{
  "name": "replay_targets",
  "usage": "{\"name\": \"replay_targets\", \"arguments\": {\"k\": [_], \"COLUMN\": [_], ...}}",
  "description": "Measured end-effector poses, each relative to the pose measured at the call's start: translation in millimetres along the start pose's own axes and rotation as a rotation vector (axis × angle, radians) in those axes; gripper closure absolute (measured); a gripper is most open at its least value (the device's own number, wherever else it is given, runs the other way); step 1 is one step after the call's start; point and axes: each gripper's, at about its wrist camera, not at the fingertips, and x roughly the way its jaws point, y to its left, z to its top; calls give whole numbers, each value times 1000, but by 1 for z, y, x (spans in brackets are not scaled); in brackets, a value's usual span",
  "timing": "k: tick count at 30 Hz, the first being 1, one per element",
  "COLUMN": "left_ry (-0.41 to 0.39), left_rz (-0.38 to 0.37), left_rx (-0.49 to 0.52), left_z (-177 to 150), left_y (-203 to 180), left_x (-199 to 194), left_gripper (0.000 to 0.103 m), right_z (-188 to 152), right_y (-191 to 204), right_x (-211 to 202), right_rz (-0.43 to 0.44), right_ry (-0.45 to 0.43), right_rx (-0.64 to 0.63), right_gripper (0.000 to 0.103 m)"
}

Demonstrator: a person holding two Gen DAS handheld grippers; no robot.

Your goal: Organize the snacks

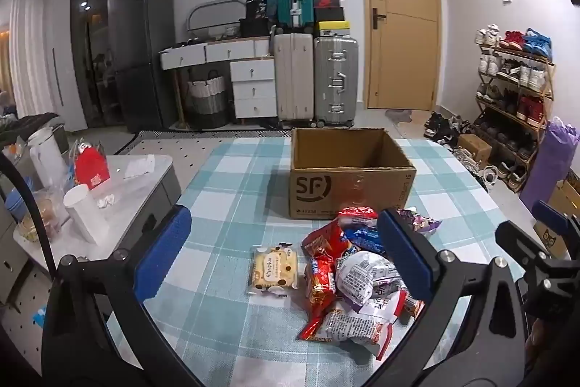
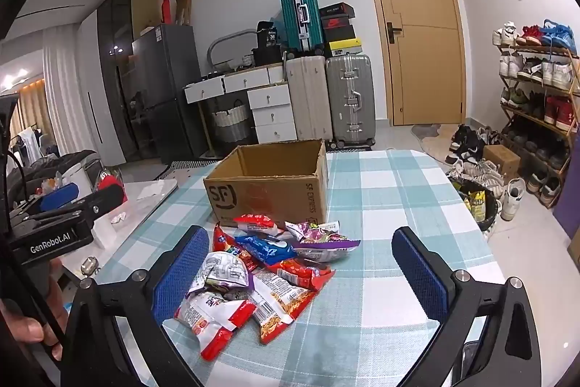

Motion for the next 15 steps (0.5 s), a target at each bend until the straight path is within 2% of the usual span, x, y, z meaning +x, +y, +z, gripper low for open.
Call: {"name": "replay_targets", "arguments": {"k": [1,7,15], "left_ry": [-9,-8,-3], "left_rz": [-3,-5,-17], "left_rx": [6,40,10], "left_z": [0,-6,-3], "left_y": [-1,-11,-3], "left_x": [-1,-9,-7], "left_gripper": [1,1,1], "right_z": [-1,-1,1], "right_y": [1,2,5], "right_x": [-2,-2,0], "right_rz": [2,8,2], "right_ry": [-23,-15,-11], "right_rx": [-12,-3,-11], "right_gripper": [0,0,0]}}
